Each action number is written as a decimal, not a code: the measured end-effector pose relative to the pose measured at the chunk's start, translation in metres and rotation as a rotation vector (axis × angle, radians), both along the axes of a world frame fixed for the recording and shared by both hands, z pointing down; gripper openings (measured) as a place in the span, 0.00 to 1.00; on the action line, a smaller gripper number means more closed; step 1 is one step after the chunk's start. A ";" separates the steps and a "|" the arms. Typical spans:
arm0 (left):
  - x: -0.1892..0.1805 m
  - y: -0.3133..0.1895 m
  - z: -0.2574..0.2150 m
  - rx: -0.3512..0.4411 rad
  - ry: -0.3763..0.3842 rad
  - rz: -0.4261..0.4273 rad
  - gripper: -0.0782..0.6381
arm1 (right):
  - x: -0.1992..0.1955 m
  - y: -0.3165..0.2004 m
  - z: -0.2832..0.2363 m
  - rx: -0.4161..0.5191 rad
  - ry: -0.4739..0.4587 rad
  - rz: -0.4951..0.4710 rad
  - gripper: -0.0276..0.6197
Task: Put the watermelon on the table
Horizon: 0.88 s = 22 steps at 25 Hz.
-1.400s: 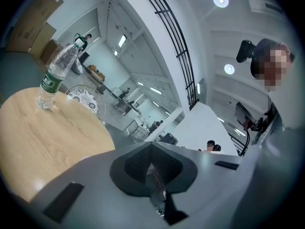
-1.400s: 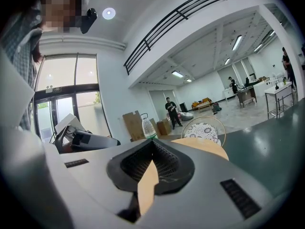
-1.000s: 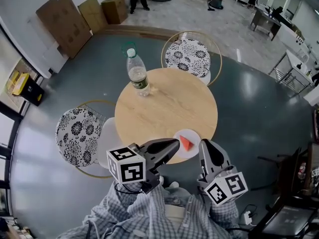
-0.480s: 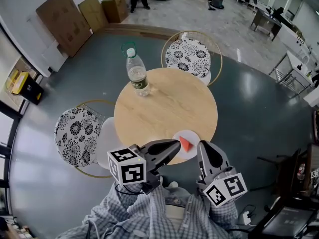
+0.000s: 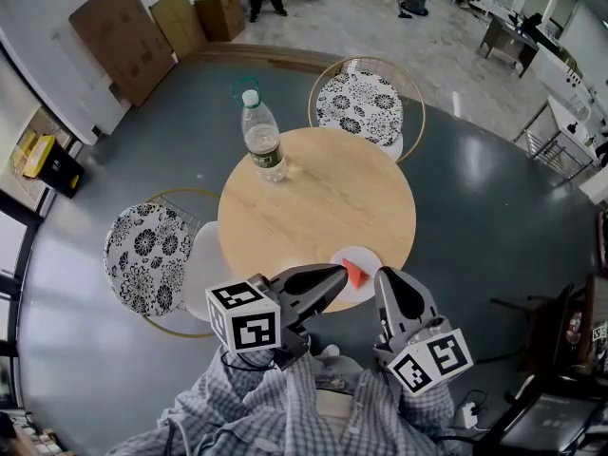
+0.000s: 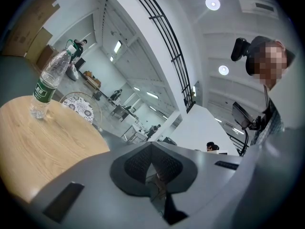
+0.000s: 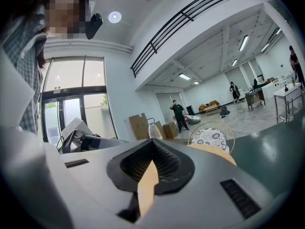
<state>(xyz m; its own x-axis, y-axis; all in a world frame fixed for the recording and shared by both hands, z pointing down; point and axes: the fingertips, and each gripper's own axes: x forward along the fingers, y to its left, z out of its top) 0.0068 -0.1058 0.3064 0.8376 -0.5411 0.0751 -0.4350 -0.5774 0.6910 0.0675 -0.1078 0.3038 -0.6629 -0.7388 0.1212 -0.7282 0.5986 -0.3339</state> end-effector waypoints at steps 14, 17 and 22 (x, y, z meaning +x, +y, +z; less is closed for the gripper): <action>0.003 0.003 -0.003 -0.006 0.021 0.010 0.12 | -0.001 0.004 0.004 -0.018 -0.010 -0.012 0.05; 0.005 0.003 -0.002 -0.008 0.020 0.010 0.12 | -0.001 0.004 0.005 -0.019 -0.010 -0.017 0.05; 0.003 0.003 -0.002 -0.010 0.020 0.000 0.12 | -0.003 0.006 0.006 -0.020 -0.003 -0.027 0.05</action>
